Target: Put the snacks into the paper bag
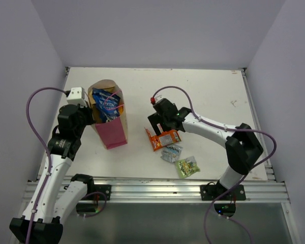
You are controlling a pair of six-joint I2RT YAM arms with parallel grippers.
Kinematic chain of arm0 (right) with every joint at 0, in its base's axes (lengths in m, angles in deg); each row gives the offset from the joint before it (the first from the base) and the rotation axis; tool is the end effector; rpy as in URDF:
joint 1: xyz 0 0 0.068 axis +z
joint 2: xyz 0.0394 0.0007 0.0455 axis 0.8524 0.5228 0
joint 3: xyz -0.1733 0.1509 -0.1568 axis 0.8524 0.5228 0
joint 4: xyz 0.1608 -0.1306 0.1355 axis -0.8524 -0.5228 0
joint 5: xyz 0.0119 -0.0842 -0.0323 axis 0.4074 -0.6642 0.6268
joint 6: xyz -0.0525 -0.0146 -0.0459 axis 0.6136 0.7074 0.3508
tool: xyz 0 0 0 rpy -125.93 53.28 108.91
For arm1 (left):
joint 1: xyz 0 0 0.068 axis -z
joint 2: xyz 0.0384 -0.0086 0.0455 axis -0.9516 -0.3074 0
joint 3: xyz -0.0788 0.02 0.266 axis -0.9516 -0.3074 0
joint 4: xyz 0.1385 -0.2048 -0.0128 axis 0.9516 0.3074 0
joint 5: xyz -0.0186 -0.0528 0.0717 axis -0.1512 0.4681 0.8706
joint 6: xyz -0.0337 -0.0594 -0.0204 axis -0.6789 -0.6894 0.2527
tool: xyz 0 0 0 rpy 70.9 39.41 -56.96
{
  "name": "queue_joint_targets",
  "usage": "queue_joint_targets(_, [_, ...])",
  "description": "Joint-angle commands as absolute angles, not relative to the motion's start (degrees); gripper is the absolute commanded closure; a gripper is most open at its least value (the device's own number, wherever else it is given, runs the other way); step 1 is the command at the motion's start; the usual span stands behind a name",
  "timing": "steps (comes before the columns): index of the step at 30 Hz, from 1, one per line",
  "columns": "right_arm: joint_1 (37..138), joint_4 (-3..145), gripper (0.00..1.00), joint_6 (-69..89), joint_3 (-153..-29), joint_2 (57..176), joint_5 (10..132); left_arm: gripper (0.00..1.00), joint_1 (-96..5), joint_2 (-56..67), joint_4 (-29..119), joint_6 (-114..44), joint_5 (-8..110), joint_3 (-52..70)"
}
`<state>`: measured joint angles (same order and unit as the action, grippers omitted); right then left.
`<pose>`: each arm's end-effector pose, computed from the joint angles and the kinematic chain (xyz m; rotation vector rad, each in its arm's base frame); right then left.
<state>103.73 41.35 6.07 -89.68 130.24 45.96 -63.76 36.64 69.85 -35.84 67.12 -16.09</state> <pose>0.2668 0.2444 0.2579 -0.5846 2.3269 0.0838 0.1770 -0.0177 0.3277 -0.1673 1.9077 -0.1132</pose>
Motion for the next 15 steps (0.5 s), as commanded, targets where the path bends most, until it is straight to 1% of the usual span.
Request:
queue_joint_targets(1, [103.92,49.07,0.01,2.44,-85.88,130.67,48.74,1.00,-63.66,35.93,68.88,-35.61,65.85,-16.91])
queue_joint_targets(6, [102.95,49.33,0.01,2.97,-84.73,136.56,50.40,1.00,-63.66,36.11,69.50,-35.43,66.38,-16.56])
queue_joint_targets(9, [102.60,51.96,0.01,2.27,-80.17,138.85,53.03,1.00,-63.66,36.46,69.85,-35.61,66.73,-16.56])
queue_joint_targets(12, [101.98,52.50,0.03,1.56,-78.75,141.49,55.15,1.00,-63.66,36.90,70.20,-35.52,67.26,-16.64])
queue_joint_targets(13, [101.98,52.41,0.10,1.65,-78.57,141.93,55.94,1.00,-63.66,36.99,70.29,-35.43,67.26,-16.73])
queue_joint_targets(15, [101.90,51.62,0.28,1.91,-78.48,142.72,56.21,1.00,-63.66,37.07,70.29,-35.43,67.43,-16.82])
